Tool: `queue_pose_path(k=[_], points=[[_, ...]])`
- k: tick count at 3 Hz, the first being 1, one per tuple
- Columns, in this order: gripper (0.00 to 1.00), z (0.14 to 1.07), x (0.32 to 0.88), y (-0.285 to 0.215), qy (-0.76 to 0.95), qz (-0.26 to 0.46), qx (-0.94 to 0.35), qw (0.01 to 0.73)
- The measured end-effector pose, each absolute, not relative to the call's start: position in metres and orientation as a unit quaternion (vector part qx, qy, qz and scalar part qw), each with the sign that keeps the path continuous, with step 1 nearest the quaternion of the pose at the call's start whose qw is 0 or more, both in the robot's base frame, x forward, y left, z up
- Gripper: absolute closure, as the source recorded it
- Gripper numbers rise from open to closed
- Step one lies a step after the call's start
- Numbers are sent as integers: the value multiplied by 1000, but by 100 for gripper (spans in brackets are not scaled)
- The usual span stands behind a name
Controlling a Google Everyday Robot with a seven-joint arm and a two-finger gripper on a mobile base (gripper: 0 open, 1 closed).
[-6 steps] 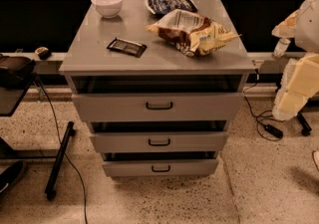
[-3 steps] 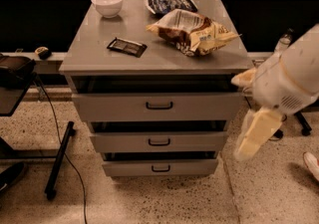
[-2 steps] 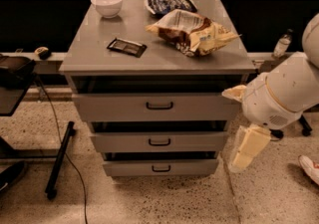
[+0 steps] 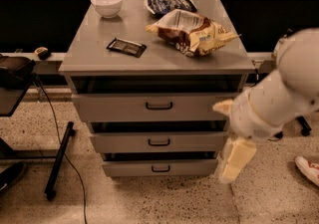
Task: Open middle drawer
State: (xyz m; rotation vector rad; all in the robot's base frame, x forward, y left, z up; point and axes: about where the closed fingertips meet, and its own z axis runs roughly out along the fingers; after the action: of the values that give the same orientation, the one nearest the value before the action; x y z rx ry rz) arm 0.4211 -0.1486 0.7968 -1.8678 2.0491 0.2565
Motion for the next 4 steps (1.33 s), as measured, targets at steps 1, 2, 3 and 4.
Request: queue_pose_path(k=[1,2,3,4], points=[[0,690,415,-148,738,152,-632,179],[0,649,429,-152,727,179,-623,226],[0,641,428,-152,712,180,-639,228],[0,630,460,-156,716,169,-623,266]])
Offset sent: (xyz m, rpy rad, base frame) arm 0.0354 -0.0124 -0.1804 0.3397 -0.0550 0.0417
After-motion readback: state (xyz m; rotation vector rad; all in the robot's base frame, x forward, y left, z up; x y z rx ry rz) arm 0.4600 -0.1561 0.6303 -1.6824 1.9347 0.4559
